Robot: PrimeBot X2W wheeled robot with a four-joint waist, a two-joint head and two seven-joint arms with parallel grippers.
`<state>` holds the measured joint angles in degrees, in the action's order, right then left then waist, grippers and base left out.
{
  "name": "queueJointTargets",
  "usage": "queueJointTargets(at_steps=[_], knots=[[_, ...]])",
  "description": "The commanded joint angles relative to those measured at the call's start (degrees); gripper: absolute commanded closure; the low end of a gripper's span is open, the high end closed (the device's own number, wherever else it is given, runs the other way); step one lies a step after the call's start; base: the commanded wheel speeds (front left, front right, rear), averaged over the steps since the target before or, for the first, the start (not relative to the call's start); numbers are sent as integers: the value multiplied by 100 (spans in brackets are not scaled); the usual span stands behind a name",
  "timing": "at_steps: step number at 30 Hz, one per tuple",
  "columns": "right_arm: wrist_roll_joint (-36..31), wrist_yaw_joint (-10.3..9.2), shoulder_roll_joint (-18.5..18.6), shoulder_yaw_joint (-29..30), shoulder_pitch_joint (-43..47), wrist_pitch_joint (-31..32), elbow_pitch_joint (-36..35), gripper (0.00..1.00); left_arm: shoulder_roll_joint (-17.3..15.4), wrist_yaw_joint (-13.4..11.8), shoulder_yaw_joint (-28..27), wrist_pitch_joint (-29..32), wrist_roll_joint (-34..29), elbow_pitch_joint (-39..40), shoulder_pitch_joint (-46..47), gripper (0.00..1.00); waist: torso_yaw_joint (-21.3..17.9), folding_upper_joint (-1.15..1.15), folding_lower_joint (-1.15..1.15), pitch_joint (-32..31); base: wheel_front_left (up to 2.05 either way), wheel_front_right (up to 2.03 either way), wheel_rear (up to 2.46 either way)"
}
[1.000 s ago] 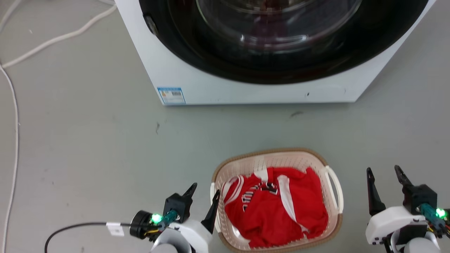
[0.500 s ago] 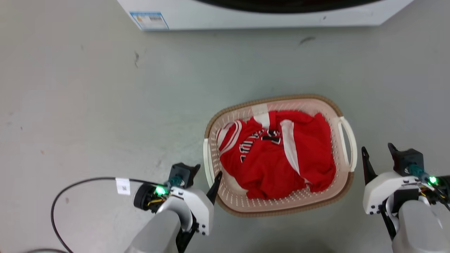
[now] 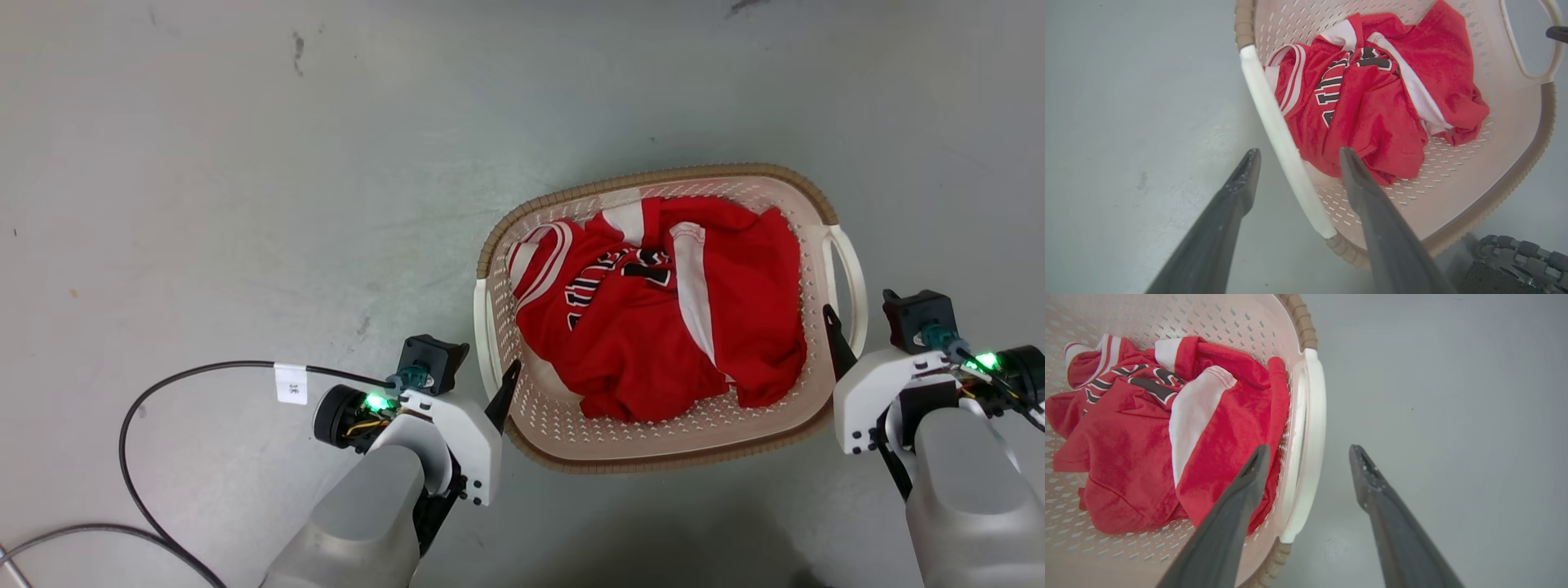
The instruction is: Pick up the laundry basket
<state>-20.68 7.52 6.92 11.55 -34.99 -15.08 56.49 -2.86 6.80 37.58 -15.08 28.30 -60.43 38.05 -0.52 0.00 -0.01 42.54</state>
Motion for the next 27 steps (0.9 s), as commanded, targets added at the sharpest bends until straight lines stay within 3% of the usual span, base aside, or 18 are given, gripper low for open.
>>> queueJointTargets(at_steps=[1, 21, 22, 23, 24, 25, 27], knots=[[-27, -5, 23, -4, -116, -13, 80, 0, -5, -19, 46, -14, 44, -31, 106, 0, 27, 0, 1, 77, 0, 0, 0], [-585, -5, 5, 284, -859, -13, 770, 0, -5, -153, 751, -14, 720, -124, 682, 0, 77, 0, 1, 718, 0, 0, 0], [-605, -6, -2, 291, -890, -14, 768, 27, -5, -164, 777, -14, 735, -129, 698, 0, 78, 0, 1, 733, 0, 0, 0], [-631, -6, -1, 288, -914, -14, 734, 76, -4, -168, 810, -14, 759, -141, 712, 4, 81, 0, 1, 747, 0, 0, 0], [-630, -6, -8, 291, -914, -13, 740, 100, -5, -199, 841, -14, 752, -133, 745, 64, 85, 0, 1, 759, 0, 0, 0], [-635, -5, -19, 299, -915, -14, 763, 100, -5, -220, 861, -14, 756, -119, 766, 100, 89, 0, 1, 769, 0, 0, 0], [-658, -5, -32, 299, -945, -11, 783, 100, -4, -210, 905, -14, 803, -136, 758, 100, 90, 0, 1, 776, 0, 0, 0]])
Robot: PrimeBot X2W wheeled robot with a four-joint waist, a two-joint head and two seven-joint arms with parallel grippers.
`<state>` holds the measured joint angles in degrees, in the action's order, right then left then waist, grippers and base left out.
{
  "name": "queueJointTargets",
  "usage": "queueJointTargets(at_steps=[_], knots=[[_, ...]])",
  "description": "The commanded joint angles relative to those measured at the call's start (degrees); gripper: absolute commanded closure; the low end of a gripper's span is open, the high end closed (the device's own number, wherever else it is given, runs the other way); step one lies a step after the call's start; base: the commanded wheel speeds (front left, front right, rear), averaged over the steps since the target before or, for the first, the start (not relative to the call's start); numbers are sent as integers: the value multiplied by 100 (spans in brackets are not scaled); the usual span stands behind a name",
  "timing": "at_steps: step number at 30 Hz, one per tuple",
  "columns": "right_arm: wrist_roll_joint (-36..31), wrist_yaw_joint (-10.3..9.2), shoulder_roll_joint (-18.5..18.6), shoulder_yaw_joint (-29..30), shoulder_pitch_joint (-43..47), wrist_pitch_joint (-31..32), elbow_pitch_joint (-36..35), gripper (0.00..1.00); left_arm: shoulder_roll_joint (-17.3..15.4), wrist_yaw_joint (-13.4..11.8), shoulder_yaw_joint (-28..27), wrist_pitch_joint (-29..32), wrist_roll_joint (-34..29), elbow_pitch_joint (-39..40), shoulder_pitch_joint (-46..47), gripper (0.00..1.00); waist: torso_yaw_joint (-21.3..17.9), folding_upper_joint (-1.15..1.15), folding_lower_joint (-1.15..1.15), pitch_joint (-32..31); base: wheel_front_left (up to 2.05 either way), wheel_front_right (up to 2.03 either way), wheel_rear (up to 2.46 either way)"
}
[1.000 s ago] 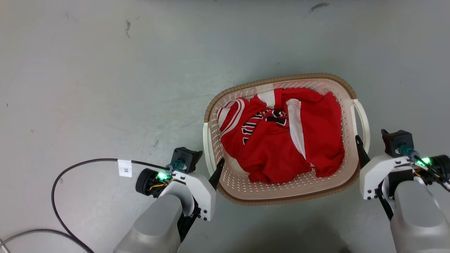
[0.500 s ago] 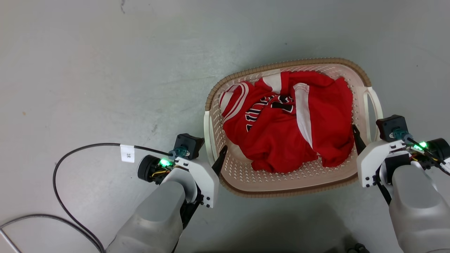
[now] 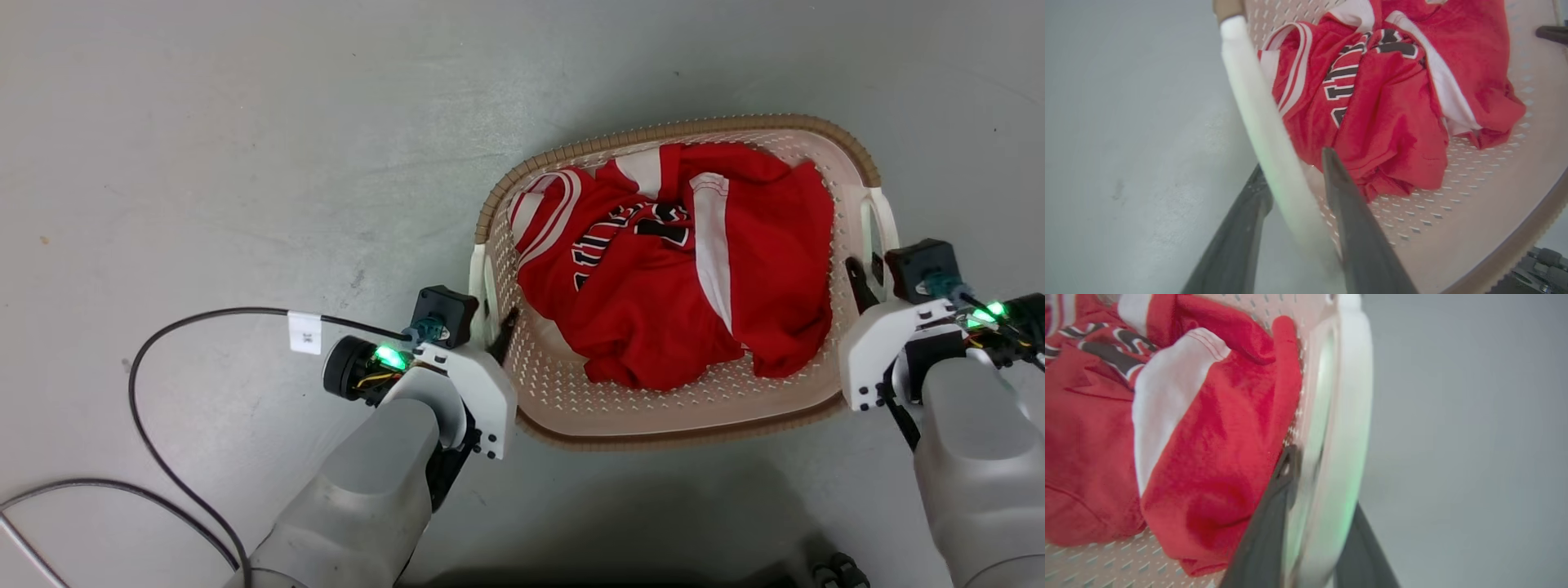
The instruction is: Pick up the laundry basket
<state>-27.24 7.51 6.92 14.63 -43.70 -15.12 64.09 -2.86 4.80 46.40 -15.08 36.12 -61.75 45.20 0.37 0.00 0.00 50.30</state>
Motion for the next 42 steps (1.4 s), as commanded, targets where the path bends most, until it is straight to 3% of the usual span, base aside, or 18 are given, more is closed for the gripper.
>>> queueJointTargets(at_steps=[1, 12, 32, 37, 42], knots=[[-16, -11, -56, -13, -80, -6, 37, 100, -7, -5, 53, -12, 36, -7, 63, 100, 3, 0, 0, -1, 0, 0, 0], [-162, -5, -125, -145, 103, -6, 265, 100, 46, 29, 356, -32, 316, -39, -27, 100, 9, 0, 0, -390, 0, 0, 0], [-175, -3, -389, -514, 676, 281, 965, 100, 42, 222, 939, 626, 1188, -698, -301, 100, 57, 0, 0, -2226, 0, 0, 0], [121, -3, -412, -900, 865, 554, 986, 100, 33, 261, 1016, 930, 1312, -892, -343, 100, 18, 0, 0, -2693, 0, 0, 0], [1022, 5, -419, -1861, 1009, 873, 981, 100, -26, 286, 1100, 1263, 1381, -996, -359, 100, 8, 0, 0, -3135, 0, 0, 0]])
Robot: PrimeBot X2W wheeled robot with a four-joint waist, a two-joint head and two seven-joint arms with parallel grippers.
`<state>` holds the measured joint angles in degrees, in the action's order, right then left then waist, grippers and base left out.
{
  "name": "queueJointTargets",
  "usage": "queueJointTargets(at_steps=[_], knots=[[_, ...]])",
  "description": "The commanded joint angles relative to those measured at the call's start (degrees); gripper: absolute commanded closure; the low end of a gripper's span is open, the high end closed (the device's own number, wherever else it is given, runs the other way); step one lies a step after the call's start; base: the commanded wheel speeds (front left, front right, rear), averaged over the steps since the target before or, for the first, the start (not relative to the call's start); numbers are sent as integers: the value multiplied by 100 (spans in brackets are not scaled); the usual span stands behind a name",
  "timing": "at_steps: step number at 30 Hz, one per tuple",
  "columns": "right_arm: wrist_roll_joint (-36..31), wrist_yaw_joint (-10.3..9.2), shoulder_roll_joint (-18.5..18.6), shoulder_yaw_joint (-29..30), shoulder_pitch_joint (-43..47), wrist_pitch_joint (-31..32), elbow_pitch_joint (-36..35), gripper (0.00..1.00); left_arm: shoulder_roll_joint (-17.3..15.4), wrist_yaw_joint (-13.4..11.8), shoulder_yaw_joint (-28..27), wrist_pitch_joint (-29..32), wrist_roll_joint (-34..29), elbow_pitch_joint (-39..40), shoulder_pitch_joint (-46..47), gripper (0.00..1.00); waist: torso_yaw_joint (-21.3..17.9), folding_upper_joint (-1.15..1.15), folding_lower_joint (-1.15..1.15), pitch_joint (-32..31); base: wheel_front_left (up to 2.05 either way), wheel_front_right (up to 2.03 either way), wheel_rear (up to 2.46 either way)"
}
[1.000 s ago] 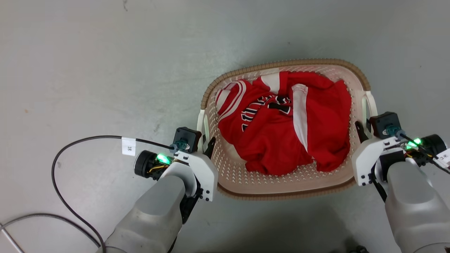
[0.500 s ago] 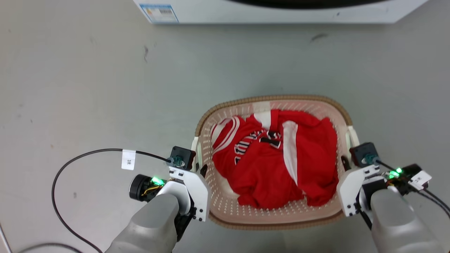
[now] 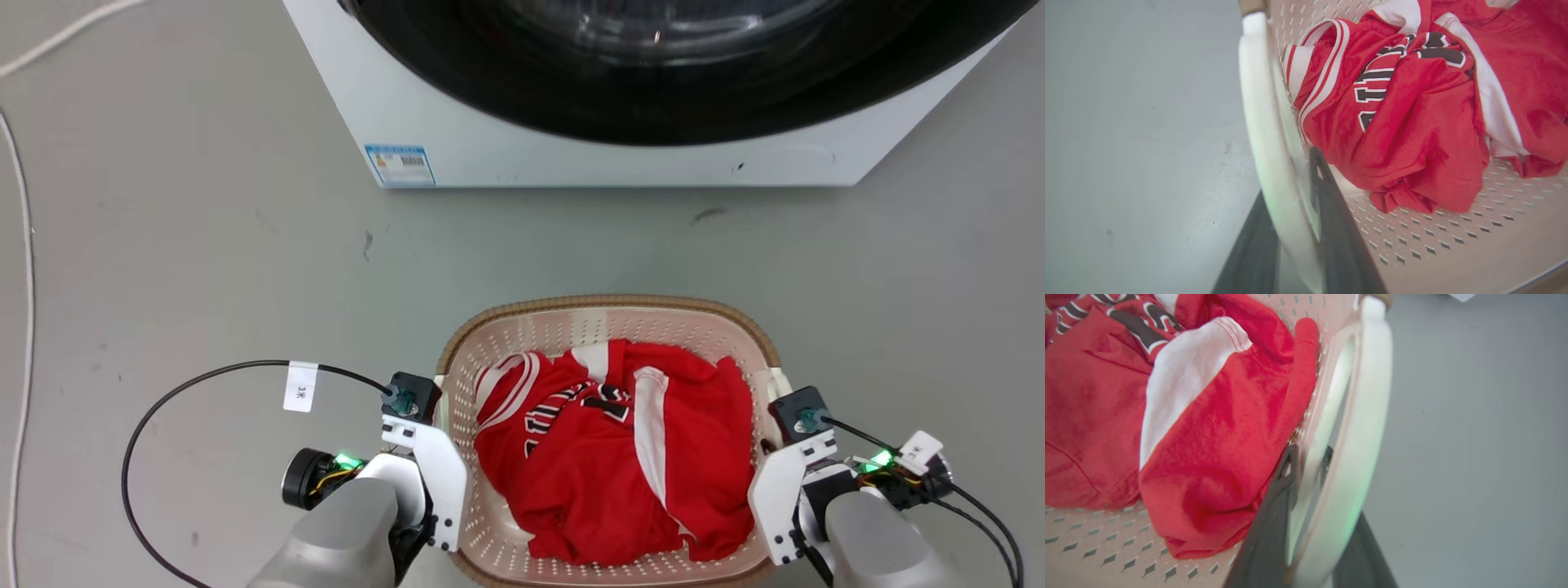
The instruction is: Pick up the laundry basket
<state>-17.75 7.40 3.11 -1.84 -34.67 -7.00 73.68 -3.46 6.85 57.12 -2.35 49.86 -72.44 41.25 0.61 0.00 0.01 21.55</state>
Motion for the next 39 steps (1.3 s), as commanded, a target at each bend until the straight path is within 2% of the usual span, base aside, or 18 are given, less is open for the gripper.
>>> queueJointTargets(at_steps=[1, 7, 15, 26, 30, 39], knots=[[73, 16, -39, -214, 106, 61, 22, 100, 33, 81, 28, -11, 6, 73, 36, 100, -15, 0, -1, -259, 0, 0, 0], [1184, 23, -46, -1404, 184, 451, 27, 100, -113, 84, 123, 389, 171, 155, -22, 100, -26, 0, -1, -747, 0, 0, 0], [2381, 25, -47, -2504, 361, 1052, -116, 100, -431, 84, 323, 1038, 491, 424, -212, 100, -61, 0, -1, -1403, 0, 0, 0], [3591, 44, -55, -3728, 465, 1895, -370, 100, -736, 84, 650, 1809, 886, 733, -292, 100, -106, 0, -1, -2112, 0, 0, 0], [4022, 45, -60, -4183, 493, 2177, -380, 100, -754, 81, 797, 1993, 1030, 783, -383, 100, -109, 0, -1, -2320, 0, 0, 0], [4708, 45, 74, -4886, 503, 2323, -547, 100, -785, 82, 1035, 2168, 1208, 755, -570, 100, -159, 0, -1, -2580, 0, 0, 0]])
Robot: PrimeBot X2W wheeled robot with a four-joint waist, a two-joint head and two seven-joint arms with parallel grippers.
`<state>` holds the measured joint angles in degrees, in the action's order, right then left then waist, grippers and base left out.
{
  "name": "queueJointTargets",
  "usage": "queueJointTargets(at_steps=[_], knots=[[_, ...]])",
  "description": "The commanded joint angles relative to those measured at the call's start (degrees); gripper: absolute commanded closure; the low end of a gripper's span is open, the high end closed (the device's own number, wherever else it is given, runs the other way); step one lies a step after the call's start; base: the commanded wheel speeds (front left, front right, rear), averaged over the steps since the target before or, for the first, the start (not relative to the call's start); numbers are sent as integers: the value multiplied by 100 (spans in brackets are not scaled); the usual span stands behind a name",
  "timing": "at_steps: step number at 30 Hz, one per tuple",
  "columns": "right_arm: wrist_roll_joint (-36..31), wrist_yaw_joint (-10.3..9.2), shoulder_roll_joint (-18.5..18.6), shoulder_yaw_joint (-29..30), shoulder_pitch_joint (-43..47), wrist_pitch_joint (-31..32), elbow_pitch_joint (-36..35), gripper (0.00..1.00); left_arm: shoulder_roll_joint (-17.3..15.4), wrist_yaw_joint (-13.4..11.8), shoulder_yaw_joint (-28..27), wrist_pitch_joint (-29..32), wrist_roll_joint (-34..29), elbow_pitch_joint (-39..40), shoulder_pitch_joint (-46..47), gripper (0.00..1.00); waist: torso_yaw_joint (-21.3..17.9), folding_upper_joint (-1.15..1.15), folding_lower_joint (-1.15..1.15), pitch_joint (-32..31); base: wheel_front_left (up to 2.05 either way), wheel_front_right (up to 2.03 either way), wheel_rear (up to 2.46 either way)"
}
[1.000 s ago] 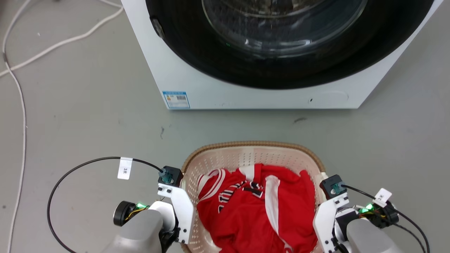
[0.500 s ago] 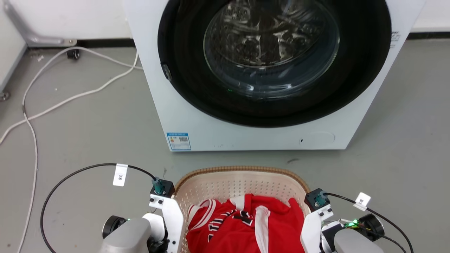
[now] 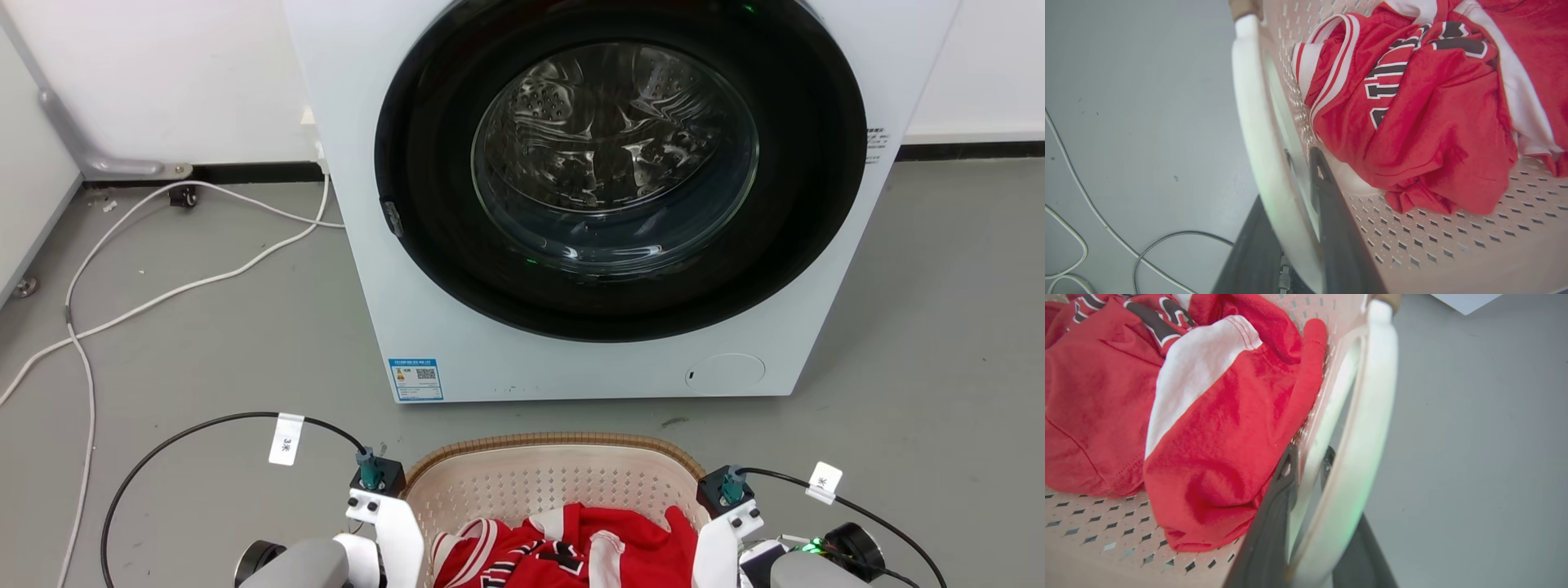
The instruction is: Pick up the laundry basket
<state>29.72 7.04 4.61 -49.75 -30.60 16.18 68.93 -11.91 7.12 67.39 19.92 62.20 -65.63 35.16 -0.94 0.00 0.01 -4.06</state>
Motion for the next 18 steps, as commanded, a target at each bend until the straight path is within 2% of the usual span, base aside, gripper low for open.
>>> queueJointTargets(at_steps=[1, 18], knots=[[31, 82, -54, -161, 88, -8, -84, 100, 58, 54, 31, -66, -13, 64, 31, 100, -4, 0, -1, -33, 0, 0, 0], [865, 82, 12, -855, -40, -173, 70, 100, 23, 53, 263, -219, 178, -39, 68, 100, -62, 0, -1, -119, 0, 0, 0]])
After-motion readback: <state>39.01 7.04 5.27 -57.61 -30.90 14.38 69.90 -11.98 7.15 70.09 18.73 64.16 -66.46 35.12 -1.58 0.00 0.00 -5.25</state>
